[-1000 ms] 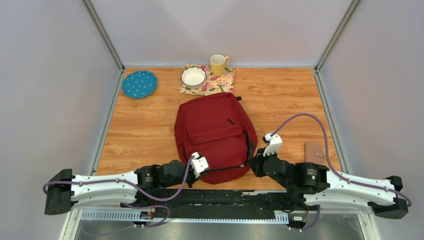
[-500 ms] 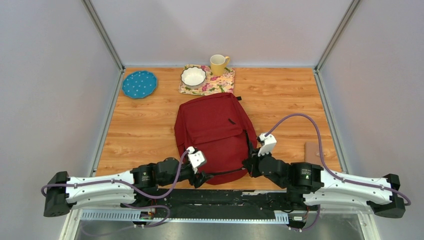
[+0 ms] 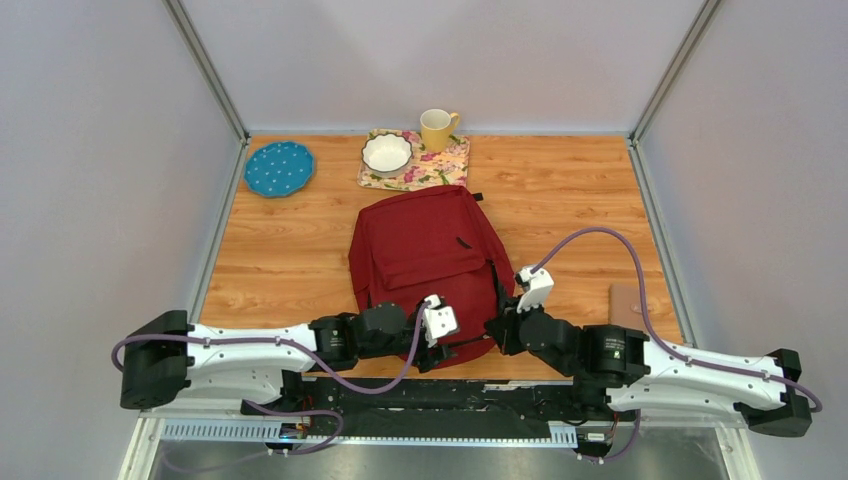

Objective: Pack the student bag
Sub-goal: Zip the student bag at the center of the board.

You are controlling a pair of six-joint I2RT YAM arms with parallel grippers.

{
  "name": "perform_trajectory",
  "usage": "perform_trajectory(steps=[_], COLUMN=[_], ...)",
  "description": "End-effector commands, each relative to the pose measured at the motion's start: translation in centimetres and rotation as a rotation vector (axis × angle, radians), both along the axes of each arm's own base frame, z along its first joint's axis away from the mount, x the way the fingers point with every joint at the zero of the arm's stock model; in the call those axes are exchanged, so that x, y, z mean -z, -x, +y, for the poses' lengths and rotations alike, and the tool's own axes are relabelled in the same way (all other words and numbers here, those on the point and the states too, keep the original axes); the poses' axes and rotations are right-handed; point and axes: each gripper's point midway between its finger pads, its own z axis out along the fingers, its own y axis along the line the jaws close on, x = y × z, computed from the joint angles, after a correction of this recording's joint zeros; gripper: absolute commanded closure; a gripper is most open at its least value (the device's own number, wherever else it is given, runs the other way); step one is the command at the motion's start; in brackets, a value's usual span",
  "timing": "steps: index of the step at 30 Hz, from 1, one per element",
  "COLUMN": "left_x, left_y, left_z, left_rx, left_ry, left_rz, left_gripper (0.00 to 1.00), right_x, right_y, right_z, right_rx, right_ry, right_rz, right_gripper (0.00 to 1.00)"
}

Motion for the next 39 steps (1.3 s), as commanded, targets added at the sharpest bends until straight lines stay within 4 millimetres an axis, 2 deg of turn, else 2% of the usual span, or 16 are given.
perform_trajectory(steps=[1, 5, 8, 9, 11, 12, 14, 16, 20, 23, 27, 28, 31, 35, 38, 39], left_x=[-1.7, -1.0, -0.1, 0.2, 1.4, 1.9, 3.6, 4.9, 7.9, 9.2, 9.7, 9.8, 9.4, 7.7, 4.5, 2.8], left_y=[0.6, 1.1, 1.3, 1.4, 1.6, 1.8, 2.6, 3.5, 5.0, 5.9, 6.6, 6.0, 5.8, 4.7, 3.4, 3.1], left_z=[-2.3, -3.1, -3.5, -3.6, -3.4, -3.2, -2.4, -1.4, 1.3, 2.9, 4.1, 4.4, 5.0, 5.6, 4.8, 4.1], left_rx=[0.077, 0.105, 0.116, 0.108, 0.101, 0.095, 0.105, 0.107, 0.097, 0.079, 0.057, 0.022, -0.004, -0.062, -0.120, -0.118], left_ry=[0.036, 0.025, 0.005, -0.003, -0.058, -0.076, -0.140, -0.190, -0.266, -0.294, -0.301, -0.302, -0.275, -0.187, -0.049, 0.023], left_rz=[-0.021, 0.010, 0.031, 0.059, 0.093, 0.115, 0.154, 0.187, 0.221, 0.232, 0.234, 0.217, 0.200, 0.173, 0.136, 0.108], left_gripper=[0.25, 0.29, 0.51, 0.68, 0.82, 0.94, 1.00, 1.00, 1.00, 1.00, 1.00, 1.00, 1.00, 1.00, 0.67, 0.62], right_x=[-1.9, -2.1, -2.1, -2.2, -2.1, -1.9, -1.9, -2.0, -3.1, -3.2, -3.8, -3.8, -3.9, -3.6, -3.3, -2.6], right_y=[-0.4, -0.5, -0.6, -0.6, -1.0, -1.1, -2.4, -3.2, -4.5, -5.5, -6.9, -7.0, -7.8, -7.2, -5.8, -5.5], right_z=[-0.2, -0.6, -0.6, -0.6, -0.7, -1.0, -2.6, -3.8, -4.6, -5.2, -5.4, -5.4, -5.9, -4.5, -2.5, -2.2], right_rx=[0.034, 0.046, 0.048, 0.051, 0.076, 0.095, 0.231, 0.285, 0.325, 0.347, 0.357, 0.346, 0.370, 0.287, 0.180, 0.157], right_ry=[-0.064, -0.076, -0.078, -0.078, -0.072, -0.065, -0.077, -0.051, -0.045, -0.016, -0.030, -0.026, -0.018, -0.048, -0.099, -0.097], right_rz=[-0.014, -0.027, -0.027, -0.028, -0.033, -0.032, -0.039, -0.066, -0.098, -0.101, -0.101, -0.104, -0.106, -0.073, -0.023, -0.005], right_gripper=[1.00, 1.00, 1.00, 1.00, 1.00, 1.00, 1.00, 1.00, 1.00, 1.00, 1.00, 1.00, 1.00, 1.00, 1.00, 1.00])
